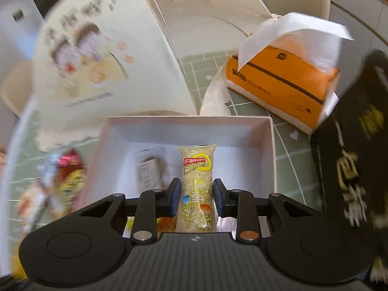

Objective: Organize snacks

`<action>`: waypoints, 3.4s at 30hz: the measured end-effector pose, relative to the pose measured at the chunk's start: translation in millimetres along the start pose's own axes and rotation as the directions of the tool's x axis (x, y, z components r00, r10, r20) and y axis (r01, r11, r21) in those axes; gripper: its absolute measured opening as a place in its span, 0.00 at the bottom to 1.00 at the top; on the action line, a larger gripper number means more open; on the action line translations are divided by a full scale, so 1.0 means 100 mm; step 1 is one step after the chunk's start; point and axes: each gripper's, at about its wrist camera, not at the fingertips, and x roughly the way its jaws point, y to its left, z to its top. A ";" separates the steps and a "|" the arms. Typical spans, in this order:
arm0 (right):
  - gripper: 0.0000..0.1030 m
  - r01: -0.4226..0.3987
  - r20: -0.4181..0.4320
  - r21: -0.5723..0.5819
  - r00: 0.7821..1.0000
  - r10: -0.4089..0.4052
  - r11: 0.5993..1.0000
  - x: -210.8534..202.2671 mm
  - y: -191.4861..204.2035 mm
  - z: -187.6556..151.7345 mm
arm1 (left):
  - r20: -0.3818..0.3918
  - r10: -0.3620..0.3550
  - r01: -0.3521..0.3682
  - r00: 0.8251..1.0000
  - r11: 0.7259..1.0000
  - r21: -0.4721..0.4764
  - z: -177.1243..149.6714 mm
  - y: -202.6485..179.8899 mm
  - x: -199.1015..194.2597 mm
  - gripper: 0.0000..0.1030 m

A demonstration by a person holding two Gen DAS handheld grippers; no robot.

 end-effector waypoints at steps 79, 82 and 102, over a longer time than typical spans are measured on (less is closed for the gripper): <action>0.67 0.018 -0.025 -0.137 0.999 -0.021 0.990 -0.79 0.63 -2.09 | 0.029 0.083 -0.088 0.996 0.947 0.310 -0.19 0.44 -0.46 0.45; 0.67 0.015 -0.019 -0.110 1.000 -0.018 0.994 -0.85 0.57 -2.18 | -0.004 0.156 -0.156 0.988 0.988 0.015 0.15 0.84 -0.36 0.43; 0.68 -0.034 -0.025 -0.101 0.999 0.032 0.994 -1.08 0.34 -2.47 | 0.000 0.203 -0.200 0.979 0.967 0.156 0.17 0.53 0.10 0.59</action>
